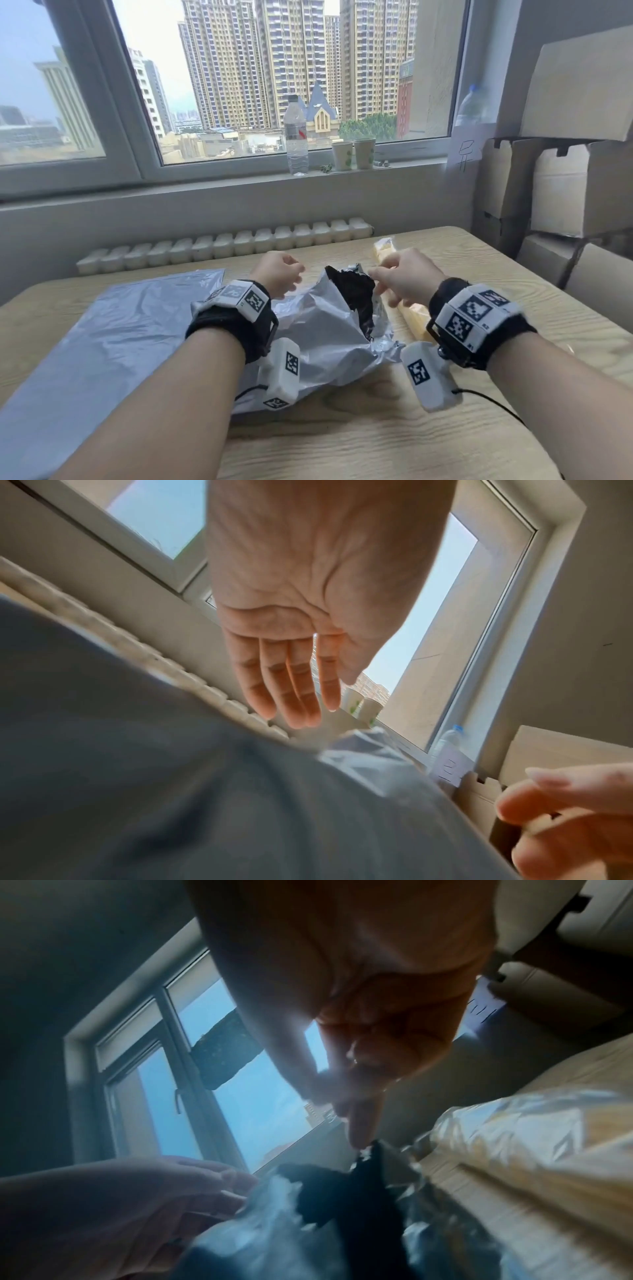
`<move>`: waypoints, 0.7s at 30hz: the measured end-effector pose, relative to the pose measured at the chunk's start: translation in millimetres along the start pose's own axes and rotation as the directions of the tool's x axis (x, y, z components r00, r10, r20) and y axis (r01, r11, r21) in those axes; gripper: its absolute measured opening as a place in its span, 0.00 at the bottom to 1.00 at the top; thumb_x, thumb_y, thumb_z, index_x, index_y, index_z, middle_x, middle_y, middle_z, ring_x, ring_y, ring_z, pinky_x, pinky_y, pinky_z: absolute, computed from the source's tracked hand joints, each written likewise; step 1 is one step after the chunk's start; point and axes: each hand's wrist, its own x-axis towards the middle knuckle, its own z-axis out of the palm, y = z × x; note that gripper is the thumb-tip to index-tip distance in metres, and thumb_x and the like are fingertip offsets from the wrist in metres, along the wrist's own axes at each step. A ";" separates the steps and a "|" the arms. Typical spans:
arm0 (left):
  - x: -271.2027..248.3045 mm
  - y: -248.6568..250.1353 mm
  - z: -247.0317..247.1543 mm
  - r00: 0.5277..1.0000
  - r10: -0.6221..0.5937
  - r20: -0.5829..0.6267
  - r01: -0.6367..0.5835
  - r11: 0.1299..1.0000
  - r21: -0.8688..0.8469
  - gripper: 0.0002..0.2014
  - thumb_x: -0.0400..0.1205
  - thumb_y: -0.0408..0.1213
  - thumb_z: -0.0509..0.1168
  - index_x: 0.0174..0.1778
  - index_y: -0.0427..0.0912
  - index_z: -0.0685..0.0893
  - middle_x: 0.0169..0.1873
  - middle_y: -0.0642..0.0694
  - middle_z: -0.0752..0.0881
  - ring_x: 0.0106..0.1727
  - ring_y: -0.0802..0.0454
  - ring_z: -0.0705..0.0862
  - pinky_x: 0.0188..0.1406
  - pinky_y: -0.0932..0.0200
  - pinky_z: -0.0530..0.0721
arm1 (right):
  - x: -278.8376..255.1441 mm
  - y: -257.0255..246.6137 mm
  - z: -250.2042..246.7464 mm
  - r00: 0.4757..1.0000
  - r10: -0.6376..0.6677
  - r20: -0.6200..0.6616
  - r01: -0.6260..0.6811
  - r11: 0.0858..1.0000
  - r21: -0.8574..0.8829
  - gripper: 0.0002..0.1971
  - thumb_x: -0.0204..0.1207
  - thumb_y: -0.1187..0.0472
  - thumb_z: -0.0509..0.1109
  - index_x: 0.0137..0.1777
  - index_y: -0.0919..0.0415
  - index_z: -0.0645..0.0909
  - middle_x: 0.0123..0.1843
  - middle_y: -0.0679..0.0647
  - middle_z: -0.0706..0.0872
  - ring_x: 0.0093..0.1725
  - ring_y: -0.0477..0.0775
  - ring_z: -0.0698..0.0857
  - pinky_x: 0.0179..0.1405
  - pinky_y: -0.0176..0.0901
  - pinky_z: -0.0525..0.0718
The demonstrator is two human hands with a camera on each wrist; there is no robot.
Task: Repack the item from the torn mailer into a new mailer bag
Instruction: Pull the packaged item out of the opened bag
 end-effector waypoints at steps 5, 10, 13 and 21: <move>-16.2 -20.9 -16.7 0.998 -0.064 0.001 0.064 0.994 0.089 0.14 0.83 0.27 0.58 0.57 0.39 0.86 0.48 0.44 0.87 0.46 0.51 0.84 0.34 0.61 0.80 | -20.3 -13.5 35.5 0.971 0.068 0.228 -0.100 0.986 0.133 0.32 0.80 0.56 0.70 0.80 0.63 0.62 0.67 0.65 0.80 0.26 0.49 0.88 0.23 0.39 0.86; -41.7 -22.9 -19.9 0.953 -0.163 0.255 0.092 0.958 0.271 0.14 0.83 0.34 0.66 0.64 0.39 0.84 0.57 0.43 0.87 0.50 0.51 0.85 0.27 0.69 0.80 | -21.7 -11.3 54.1 0.987 0.051 0.149 -0.051 0.999 -0.005 0.27 0.75 0.55 0.74 0.67 0.72 0.75 0.51 0.66 0.87 0.47 0.64 0.89 0.51 0.60 0.88; -52.3 -25.3 -25.2 0.858 -0.254 0.446 0.156 0.957 0.245 0.16 0.83 0.36 0.67 0.66 0.37 0.83 0.57 0.41 0.88 0.48 0.48 0.89 0.43 0.55 0.88 | -18.4 -14.0 48.6 1.000 -0.013 -0.001 0.013 0.987 -0.162 0.19 0.71 0.53 0.75 0.59 0.63 0.81 0.58 0.60 0.86 0.53 0.58 0.85 0.52 0.48 0.84; -65.3 -27.2 -37.1 0.822 -0.257 0.507 0.134 0.954 0.267 0.19 0.82 0.36 0.69 0.69 0.38 0.80 0.61 0.37 0.87 0.61 0.41 0.87 0.47 0.55 0.88 | -24.5 -39.2 58.6 0.951 -0.293 -0.096 0.258 0.927 -0.273 0.16 0.77 0.51 0.69 0.63 0.52 0.80 0.59 0.53 0.86 0.55 0.53 0.84 0.59 0.48 0.82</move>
